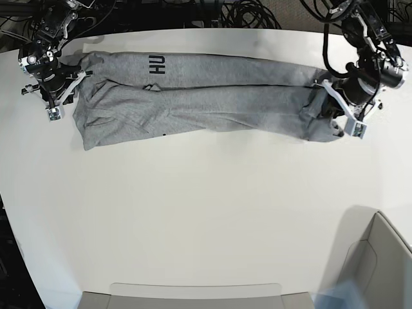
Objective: Fold the T-shirt properly
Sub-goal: 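Carry the strip end in the left gripper toward the right gripper, folding it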
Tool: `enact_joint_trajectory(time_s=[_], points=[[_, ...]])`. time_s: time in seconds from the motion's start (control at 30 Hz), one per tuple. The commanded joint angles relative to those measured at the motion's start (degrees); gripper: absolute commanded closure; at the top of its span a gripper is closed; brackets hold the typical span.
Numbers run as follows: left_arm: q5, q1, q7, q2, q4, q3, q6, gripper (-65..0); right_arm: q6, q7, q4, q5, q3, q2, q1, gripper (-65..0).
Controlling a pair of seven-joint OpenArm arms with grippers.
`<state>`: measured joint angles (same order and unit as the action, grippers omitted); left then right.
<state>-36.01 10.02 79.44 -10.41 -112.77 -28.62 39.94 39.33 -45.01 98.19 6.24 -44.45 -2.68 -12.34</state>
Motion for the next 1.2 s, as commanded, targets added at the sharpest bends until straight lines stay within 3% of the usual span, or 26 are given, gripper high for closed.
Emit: enact_joint_trajectory(time_s=[0.0, 0.33, 0.53, 0.63, 0.73, 1.17], points=[[-0.34, 0.4, 0.56, 0.61, -0.68, 0.71, 0.06, 0.0, 0.67, 0.93, 0.84, -0.48, -0.17, -0.71, 0.51, -7.6], [-0.61, 1.54, 0.56, 8.52, -3.93, 9.41, 0.06, 0.0, 0.67, 0.93, 0.84, -0.48, -0.17, -0.71, 0.51, -7.6], [-0.61, 1.54, 0.56, 9.4, -3.84, 20.75, 0.01, 0.0, 0.67, 0.93, 0.75, -0.57, 0.36, -0.71, 0.51, -7.6], [-0.61, 1.45, 0.56, 9.49, -3.76, 24.09, -5.09, 0.0, 0.67, 0.93, 0.75, -0.22, 2.12, -0.71, 0.51, -7.6], [-0.61, 0.84, 0.56, 9.93, -2.88, 24.71, -7.28, 0.0, 0.67, 0.93, 0.75, -0.22, 2.29, -0.71, 0.51, -7.6], [-0.25, -0.66, 0.56, 14.33, 1.25, 24.8, -7.37, 0.0, 0.67, 0.93, 0.75, -0.39, 2.29, -0.71, 0.51, -7.6]])
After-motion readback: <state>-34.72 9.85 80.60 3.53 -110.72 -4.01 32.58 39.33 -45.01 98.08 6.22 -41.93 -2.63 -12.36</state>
